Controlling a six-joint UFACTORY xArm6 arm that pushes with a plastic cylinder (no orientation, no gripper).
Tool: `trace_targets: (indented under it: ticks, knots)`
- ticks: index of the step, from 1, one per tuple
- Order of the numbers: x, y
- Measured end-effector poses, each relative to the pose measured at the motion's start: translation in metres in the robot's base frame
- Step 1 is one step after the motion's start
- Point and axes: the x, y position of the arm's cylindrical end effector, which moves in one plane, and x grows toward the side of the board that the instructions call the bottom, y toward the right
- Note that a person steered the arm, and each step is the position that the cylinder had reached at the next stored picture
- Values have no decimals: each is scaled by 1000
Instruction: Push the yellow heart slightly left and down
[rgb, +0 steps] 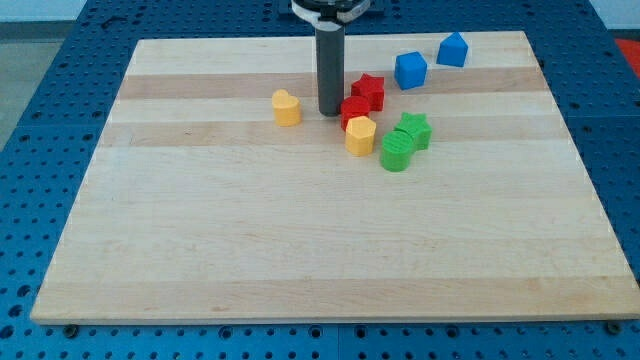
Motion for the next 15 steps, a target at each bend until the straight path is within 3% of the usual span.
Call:
trace_targets:
  ticks: [2, 4, 6, 8, 9, 11, 15]
  knots:
    - [18, -12]
    - [0, -57]
    - [-6, -41]
    - [-57, -33]
    - [-55, -79]
    - [19, -137]
    - [18, -141]
